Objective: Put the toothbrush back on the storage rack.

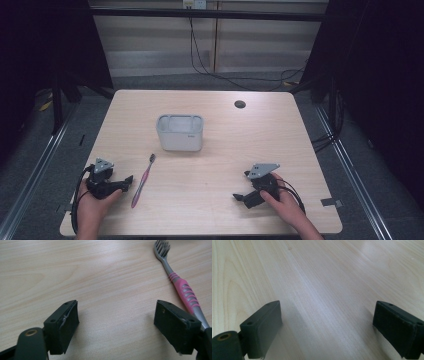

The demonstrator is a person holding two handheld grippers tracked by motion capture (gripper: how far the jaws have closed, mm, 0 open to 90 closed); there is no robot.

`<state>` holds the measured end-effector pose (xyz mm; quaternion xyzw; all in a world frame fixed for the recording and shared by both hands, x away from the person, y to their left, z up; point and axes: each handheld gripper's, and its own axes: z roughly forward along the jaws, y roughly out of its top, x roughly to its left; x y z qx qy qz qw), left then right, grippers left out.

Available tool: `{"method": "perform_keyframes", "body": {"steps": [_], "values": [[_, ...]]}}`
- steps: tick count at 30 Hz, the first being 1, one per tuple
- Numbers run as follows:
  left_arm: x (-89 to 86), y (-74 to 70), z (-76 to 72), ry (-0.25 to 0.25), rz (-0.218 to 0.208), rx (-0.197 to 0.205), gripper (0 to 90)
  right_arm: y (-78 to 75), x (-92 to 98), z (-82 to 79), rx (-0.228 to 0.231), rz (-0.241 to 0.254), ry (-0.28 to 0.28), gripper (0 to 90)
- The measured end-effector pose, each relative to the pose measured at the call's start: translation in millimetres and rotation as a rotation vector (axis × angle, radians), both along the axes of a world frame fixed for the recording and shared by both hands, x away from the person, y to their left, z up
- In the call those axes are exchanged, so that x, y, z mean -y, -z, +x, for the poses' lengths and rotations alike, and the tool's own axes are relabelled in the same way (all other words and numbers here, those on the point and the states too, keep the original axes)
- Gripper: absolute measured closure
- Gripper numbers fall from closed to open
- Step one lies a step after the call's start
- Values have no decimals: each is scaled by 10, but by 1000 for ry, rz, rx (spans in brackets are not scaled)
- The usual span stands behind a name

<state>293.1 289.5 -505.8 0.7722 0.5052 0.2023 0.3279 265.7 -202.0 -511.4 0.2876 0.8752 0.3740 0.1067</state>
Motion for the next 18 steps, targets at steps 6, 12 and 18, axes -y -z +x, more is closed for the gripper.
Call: {"method": "perform_keyframes", "body": {"steps": [6,12,18], "values": [[-31,-3,-46,9,-1,-2,194,1,-1,19,1,1,-9,76],[-25,-36,-38,20,23,-32,195,2,-2,29,1,2,-11,77],[6,-76,-41,24,9,-66,225,2,0,30,0,4,-11,77]]}}
